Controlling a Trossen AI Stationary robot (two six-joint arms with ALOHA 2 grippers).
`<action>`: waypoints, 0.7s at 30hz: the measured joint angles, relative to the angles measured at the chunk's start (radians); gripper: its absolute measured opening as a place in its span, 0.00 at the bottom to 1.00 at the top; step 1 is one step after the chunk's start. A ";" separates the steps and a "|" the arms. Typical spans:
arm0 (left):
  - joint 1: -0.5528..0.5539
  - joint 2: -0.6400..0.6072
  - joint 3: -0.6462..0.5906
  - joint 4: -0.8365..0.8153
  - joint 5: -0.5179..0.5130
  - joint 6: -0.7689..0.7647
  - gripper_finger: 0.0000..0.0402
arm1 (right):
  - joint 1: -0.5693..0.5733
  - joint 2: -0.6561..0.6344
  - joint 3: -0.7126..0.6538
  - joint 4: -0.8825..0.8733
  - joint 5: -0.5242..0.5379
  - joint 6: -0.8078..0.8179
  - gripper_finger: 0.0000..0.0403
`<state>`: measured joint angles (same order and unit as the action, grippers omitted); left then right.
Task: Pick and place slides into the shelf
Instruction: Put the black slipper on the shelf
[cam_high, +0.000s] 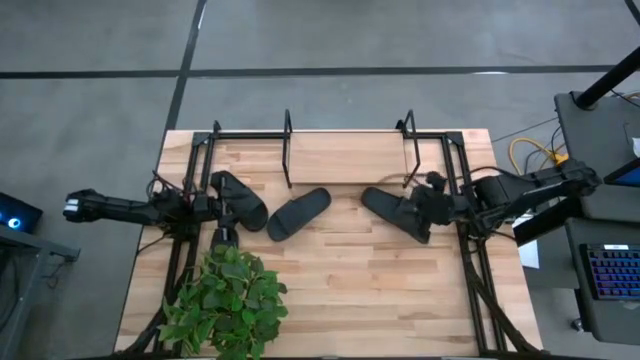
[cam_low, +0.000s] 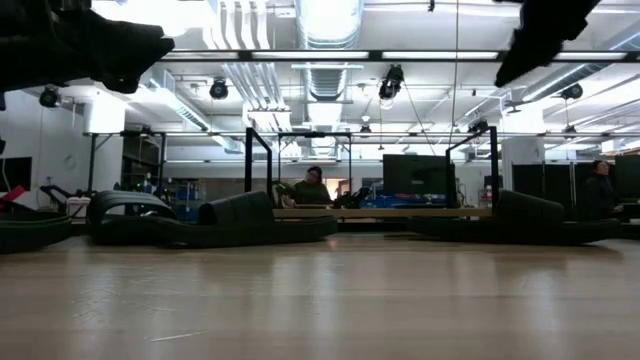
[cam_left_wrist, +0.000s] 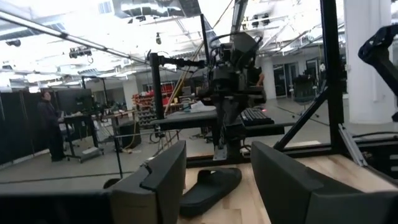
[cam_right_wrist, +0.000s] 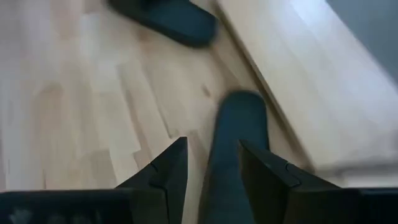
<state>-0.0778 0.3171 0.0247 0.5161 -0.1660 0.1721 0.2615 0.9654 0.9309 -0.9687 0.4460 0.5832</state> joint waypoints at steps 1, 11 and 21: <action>0.000 0.003 0.000 -0.001 0.000 -0.009 0.41 | 0.000 0.007 0.006 -0.028 0.004 0.085 0.31; 0.000 0.007 0.000 -0.001 0.000 -0.012 0.41 | 0.018 0.064 -0.117 -0.195 0.030 0.695 0.26; 0.000 0.007 0.001 -0.001 0.000 -0.009 0.41 | 0.083 0.016 -0.234 -0.119 0.025 1.048 0.23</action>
<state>-0.0779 0.3244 0.0254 0.5153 -0.1660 0.1635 0.3442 0.9814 0.6969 -1.0876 0.4713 1.6313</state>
